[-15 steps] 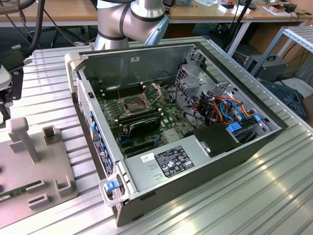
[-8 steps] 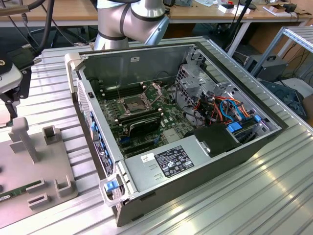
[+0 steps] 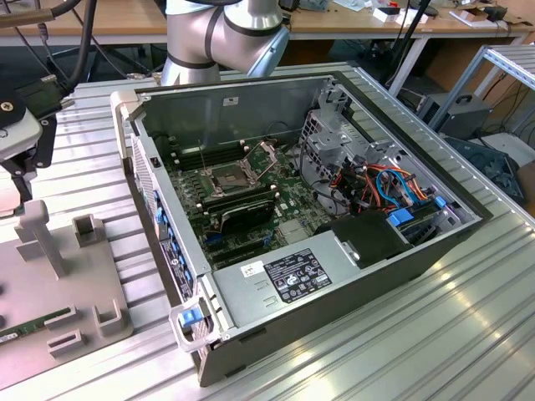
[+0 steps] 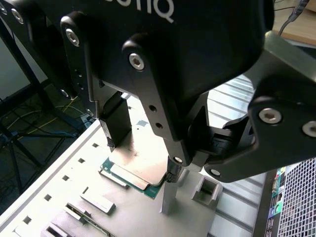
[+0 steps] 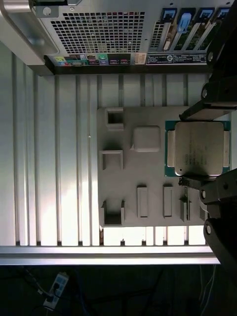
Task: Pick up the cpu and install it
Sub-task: 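Pick up the cpu and move it towards the insertion slot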
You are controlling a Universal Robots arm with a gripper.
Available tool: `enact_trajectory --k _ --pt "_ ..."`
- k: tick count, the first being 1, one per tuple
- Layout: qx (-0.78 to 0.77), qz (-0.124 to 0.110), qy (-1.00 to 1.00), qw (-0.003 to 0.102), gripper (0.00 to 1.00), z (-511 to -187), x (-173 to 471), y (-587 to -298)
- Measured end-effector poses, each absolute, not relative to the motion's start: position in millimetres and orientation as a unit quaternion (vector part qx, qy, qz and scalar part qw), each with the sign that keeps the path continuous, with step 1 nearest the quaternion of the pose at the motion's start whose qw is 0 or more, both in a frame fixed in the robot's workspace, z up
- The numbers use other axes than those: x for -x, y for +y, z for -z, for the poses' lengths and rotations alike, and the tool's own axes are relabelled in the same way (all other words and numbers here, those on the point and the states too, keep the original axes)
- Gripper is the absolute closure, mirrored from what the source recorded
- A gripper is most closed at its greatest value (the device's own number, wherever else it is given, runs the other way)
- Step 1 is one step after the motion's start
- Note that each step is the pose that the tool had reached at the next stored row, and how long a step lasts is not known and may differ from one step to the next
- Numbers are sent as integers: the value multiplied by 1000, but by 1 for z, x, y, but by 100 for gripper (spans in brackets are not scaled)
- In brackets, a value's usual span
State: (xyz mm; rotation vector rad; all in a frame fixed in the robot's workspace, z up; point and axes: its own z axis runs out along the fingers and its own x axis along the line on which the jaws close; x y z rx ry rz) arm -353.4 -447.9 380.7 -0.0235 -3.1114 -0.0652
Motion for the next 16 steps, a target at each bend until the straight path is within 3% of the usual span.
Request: enact_trajectory --k 16 --pt "8 21 -1000 15 46 -386 353 -448"
